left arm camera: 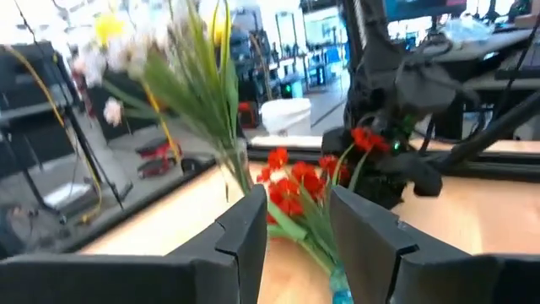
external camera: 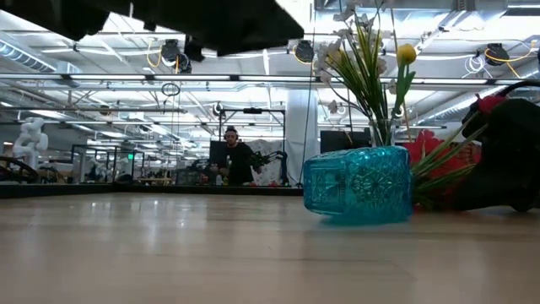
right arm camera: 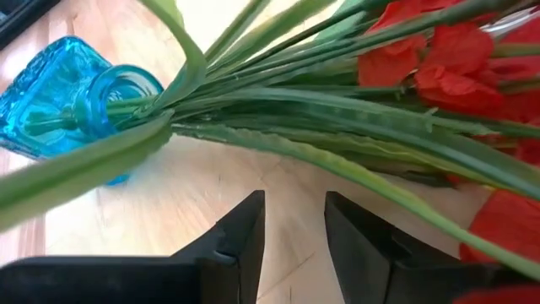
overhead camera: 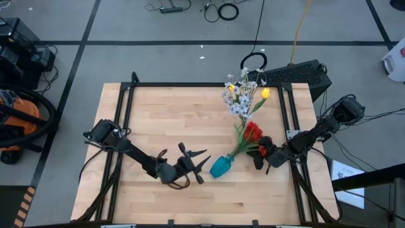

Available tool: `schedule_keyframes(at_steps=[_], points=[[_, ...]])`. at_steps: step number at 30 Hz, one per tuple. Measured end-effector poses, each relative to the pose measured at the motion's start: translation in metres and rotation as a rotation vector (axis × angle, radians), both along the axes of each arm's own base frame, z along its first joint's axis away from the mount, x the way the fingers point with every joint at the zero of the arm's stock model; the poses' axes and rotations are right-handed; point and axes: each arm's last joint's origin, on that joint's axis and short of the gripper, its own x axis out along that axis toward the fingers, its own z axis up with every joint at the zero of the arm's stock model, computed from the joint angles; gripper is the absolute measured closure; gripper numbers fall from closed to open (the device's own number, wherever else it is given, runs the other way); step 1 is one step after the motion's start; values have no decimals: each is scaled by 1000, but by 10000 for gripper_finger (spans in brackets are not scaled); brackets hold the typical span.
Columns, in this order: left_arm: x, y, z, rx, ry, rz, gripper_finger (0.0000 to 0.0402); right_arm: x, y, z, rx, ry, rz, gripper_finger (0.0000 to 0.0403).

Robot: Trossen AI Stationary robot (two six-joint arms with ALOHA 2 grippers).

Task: Sort flowers into vase by color
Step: Adjust the blue vase on the table

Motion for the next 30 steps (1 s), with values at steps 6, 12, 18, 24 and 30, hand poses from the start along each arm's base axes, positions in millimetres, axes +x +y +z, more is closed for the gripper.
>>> schedule_keyframes(at_steps=[6, 12, 18, 24, 30], points=[[20, 20, -10, -150, 88, 6, 265, 1, 1, 1, 7, -9, 11, 287], [49, 40, -3, -300, 307, -100, 265, 7, 4, 7, 66, -85, 9, 287], [61, 47, 10, -371, 335, -194, 265, 23, 10, 24, 5, -149, -4, 287], [63, 51, 10, -387, 357, -225, 265, 45, 17, 38, -119, -165, 14, 287], [62, 50, 10, -389, 359, -230, 265, 55, 19, 41, -207, -84, 72, 287]])
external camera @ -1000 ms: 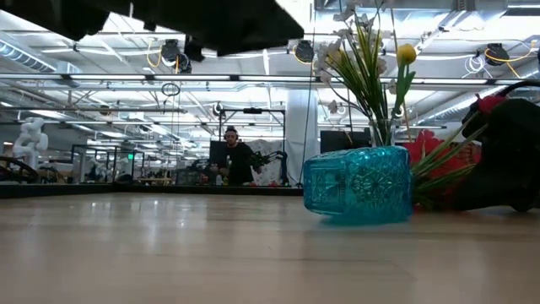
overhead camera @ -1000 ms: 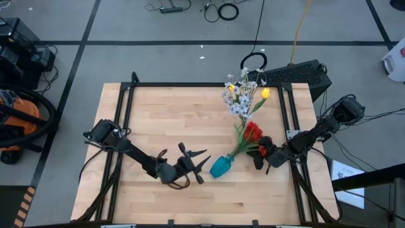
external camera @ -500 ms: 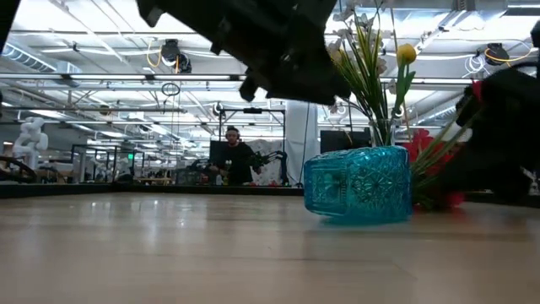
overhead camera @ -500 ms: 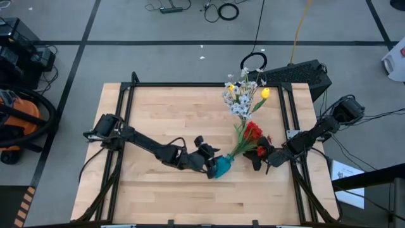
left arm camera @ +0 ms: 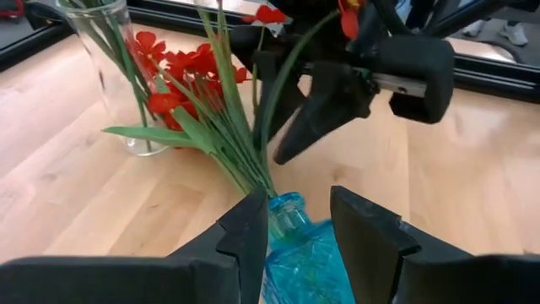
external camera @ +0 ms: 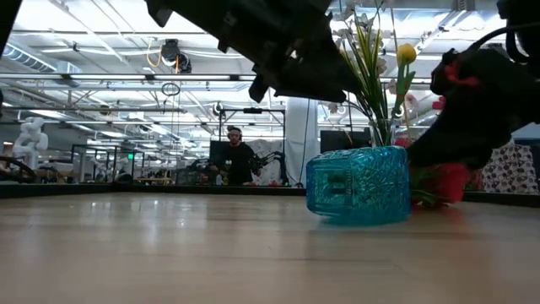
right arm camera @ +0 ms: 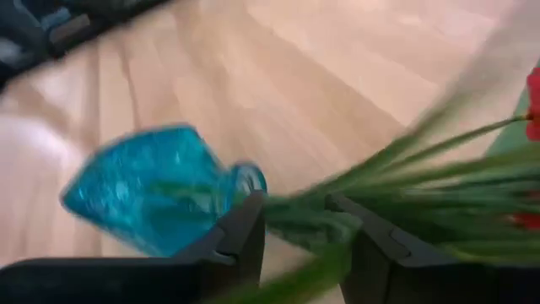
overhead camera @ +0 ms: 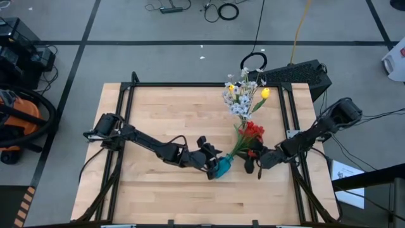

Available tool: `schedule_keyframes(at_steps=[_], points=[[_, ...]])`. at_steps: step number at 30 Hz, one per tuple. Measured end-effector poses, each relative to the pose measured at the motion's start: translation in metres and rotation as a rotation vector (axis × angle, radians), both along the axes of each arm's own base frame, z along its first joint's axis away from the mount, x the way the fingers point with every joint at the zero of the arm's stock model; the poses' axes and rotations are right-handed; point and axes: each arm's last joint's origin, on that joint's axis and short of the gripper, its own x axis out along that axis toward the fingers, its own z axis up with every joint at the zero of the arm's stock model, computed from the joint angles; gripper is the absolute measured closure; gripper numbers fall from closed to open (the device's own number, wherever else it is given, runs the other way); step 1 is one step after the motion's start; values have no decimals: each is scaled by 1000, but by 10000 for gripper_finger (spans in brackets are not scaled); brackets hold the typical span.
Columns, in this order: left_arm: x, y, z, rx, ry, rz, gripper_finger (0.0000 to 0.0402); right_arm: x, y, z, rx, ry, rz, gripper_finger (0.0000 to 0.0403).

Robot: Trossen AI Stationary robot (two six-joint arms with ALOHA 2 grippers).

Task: Sort flowers into vase by color
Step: Adjust the blue vase on the table

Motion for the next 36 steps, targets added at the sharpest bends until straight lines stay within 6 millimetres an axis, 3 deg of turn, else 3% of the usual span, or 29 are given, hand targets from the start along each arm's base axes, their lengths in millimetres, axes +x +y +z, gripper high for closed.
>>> schedule_keyframes(at_steps=[6, 16, 23, 26, 36], points=[[0, -1, 0, -6, 2, -13, 265, -8, -3, 17, -2, 106, 2, 287], [0, 1, 0, -46, -6, 9, 265, -39, -17, 57, 78, 363, -63, 287], [1, 5, 0, -74, 2, 37, 265, -58, -23, 53, 238, 561, -140, 287], [7, 7, 10, -82, 35, 56, 265, -64, -25, 51, 250, 622, -169, 287], [40, 9, 38, -86, 150, 38, 265, -65, -25, 51, 237, 635, -166, 287]])
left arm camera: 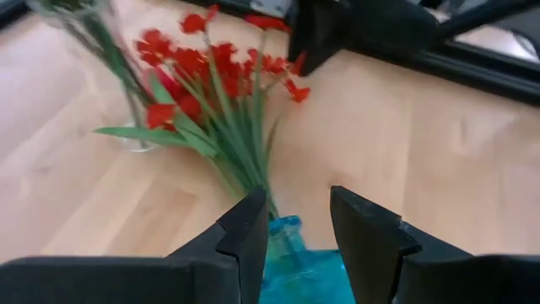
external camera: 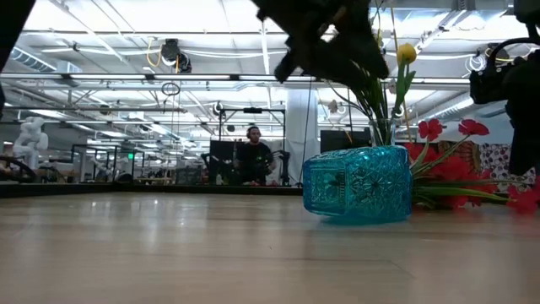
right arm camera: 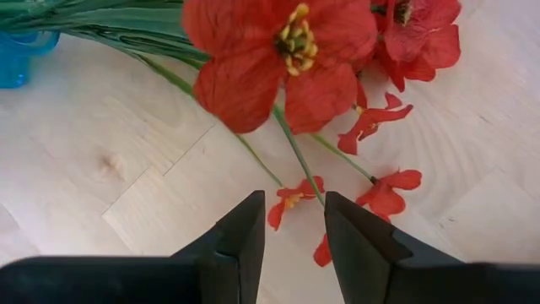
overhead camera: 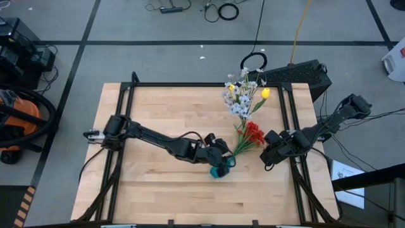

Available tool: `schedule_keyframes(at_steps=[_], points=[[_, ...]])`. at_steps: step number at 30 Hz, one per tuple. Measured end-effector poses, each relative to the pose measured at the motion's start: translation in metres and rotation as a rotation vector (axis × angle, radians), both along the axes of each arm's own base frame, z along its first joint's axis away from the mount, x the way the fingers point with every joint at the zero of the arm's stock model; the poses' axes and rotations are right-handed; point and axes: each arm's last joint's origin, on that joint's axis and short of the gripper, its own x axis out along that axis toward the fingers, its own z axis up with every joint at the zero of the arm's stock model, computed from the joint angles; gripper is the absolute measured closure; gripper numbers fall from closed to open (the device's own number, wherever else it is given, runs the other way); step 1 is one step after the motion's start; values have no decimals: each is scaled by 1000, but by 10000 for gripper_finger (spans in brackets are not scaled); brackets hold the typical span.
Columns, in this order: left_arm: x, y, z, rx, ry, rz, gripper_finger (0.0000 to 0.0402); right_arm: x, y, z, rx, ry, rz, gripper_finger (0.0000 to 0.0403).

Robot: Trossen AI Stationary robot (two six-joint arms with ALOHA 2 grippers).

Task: Sort flowers into vase by color
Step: Adjust the blue vase on the table

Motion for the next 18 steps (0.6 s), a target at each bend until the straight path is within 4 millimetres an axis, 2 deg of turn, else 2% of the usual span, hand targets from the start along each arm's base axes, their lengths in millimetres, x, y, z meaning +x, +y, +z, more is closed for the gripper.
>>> schedule_keyframes(at_steps=[3, 6, 18], points=[[13, 3, -1, -27, 55, 2, 265, 0, 0, 0, -2, 0, 0, 287], [23, 5, 2, -27, 38, 6, 265, 0, 0, 0, -3, -1, 0, 287], [27, 8, 10, -21, -27, 36, 265, 1, -1, 0, -57, -23, 9, 287]])
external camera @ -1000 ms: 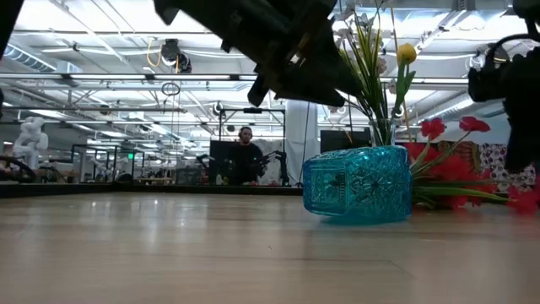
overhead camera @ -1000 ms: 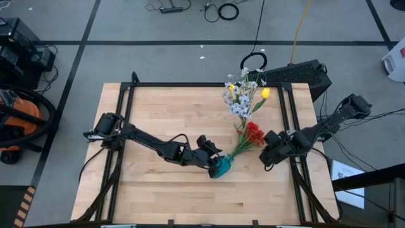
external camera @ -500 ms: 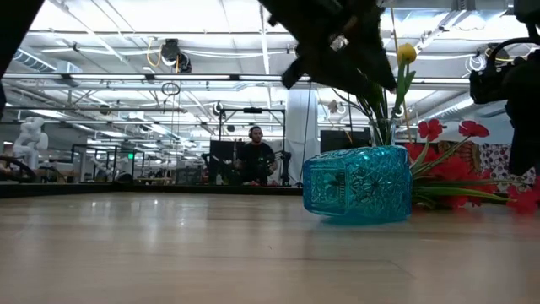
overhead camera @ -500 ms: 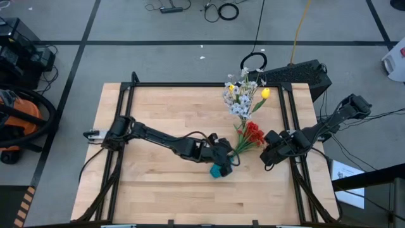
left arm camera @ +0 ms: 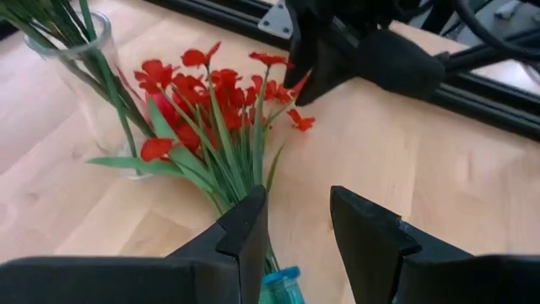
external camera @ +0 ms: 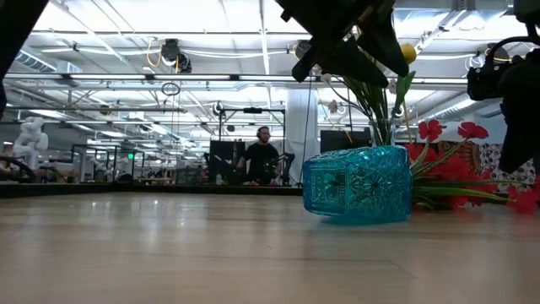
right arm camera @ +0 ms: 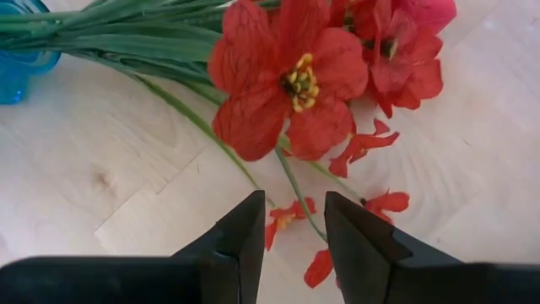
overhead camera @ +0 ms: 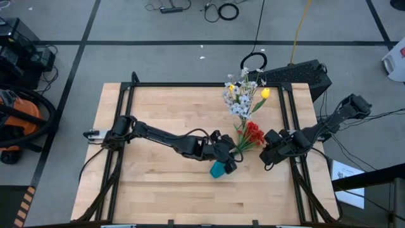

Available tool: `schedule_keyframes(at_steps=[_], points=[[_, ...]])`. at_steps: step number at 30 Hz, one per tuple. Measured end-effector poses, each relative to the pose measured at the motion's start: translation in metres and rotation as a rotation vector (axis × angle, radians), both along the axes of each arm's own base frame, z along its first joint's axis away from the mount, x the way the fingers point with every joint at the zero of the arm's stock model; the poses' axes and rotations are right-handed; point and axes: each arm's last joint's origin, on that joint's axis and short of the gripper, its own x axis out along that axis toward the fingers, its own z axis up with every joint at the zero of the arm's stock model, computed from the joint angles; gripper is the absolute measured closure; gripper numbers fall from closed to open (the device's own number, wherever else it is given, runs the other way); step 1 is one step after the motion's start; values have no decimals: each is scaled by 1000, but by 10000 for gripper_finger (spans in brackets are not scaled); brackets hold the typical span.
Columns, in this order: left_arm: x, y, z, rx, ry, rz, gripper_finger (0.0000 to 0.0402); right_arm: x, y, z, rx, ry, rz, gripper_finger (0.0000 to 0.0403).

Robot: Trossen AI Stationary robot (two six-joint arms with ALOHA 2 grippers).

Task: Sort flowers into vase by color
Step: Adjust the blue vase on the table

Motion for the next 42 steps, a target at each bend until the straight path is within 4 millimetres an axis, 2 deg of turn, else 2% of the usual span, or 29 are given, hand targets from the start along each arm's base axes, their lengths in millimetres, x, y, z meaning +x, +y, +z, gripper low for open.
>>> schedule_keyframes(at_steps=[5, 9, 12, 20, 25, 34, 37, 42], points=[[1, 2, 1, 31, -3, 4, 263, 0, 0, 0, -2, -1, 0, 287], [1, 3, 0, 52, 4, -9, 239, 0, 0, 0, -8, -4, -2, 287], [1, 2, 0, 47, 7, -18, 202, 0, -1, 0, -31, -18, -9, 287], [0, 2, 0, 49, 8, -7, 67, 1, -1, 0, -41, -22, -11, 287], [0, 2, 0, 35, 11, -26, 19, 1, -1, 0, -42, -22, -11, 287], [1, 2, 0, -26, -1, -18, 4, 1, -1, 0, -51, -22, -1, 287], [2, 14, -1, -47, 17, -8, 4, 1, -1, 0, -52, -21, 0, 287], [-1, 39, -11, -190, 128, 30, 4, 1, -1, 0, -53, -23, 0, 287]])
